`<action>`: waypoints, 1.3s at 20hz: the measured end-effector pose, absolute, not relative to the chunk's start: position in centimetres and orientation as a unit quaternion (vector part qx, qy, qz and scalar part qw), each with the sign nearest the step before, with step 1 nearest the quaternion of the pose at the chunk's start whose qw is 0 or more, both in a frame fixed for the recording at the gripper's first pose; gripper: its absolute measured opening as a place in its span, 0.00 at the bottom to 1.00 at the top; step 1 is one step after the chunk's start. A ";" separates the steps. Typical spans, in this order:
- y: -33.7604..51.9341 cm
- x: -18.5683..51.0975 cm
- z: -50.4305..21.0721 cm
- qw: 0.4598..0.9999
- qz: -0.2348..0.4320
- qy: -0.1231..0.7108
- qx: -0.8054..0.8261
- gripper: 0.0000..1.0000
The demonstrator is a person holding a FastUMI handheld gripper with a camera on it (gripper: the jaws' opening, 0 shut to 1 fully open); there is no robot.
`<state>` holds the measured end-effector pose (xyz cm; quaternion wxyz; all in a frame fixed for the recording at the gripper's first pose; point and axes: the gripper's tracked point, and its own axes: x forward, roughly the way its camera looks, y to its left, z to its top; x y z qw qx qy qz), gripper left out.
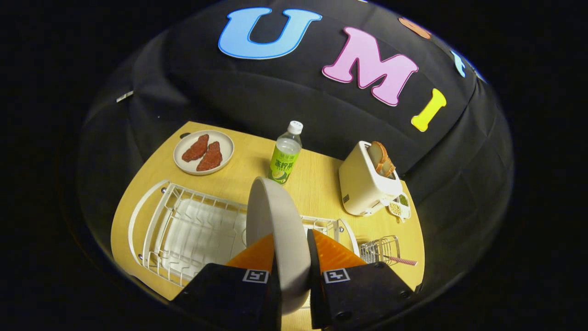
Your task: Take the plate from the dish rack, then take the spoon from the basket and place it into the plate.
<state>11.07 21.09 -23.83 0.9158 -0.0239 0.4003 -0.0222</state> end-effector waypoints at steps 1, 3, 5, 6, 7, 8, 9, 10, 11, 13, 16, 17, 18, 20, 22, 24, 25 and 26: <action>20.9 11.1 -23.0 0.920 -0.017 0.393 -0.006 0.28; 20.6 11.0 -21.4 0.924 0.007 0.379 0.050 0.28; 18.8 10.7 -20.3 0.923 0.016 0.369 0.107 0.28; 17.8 10.5 -19.6 0.923 0.023 0.360 0.135 0.28; 16.9 10.3 -19.0 0.921 0.036 0.352 0.165 0.28; 16.1 9.7 -18.5 0.914 0.054 0.349 0.197 0.28; 15.2 8.8 -18.1 0.904 0.071 0.353 0.231 0.28; 14.0 7.8 -18.2 0.895 0.081 0.360 0.252 0.28; 12.4 6.9 -18.4 0.889 0.086 0.365 0.264 0.28; 9.2 4.8 -18.8 0.884 0.093 0.368 0.274 0.28; 4.6 0.7 -19.9 0.878 0.095 0.372 0.286 0.28; 3.4 -0.7 -20.4 0.875 0.095 0.375 0.291 0.28; 2.2 -2.1 -21.0 0.871 0.093 0.378 0.299 0.28; 0.3 -4.9 -22.9 0.858 0.091 0.394 0.316 0.28; -1.2 -7.7 -25.3 0.842 0.082 0.411 0.339 0.28; -2.4 -10.1 -28.4 0.828 0.069 0.429 0.355 0.28; -2.9 -11.2 -29.9 0.821 0.063 0.438 0.362 0.28; -3.2 -12.2 -31.5 0.813 0.057 0.445 0.371 0.28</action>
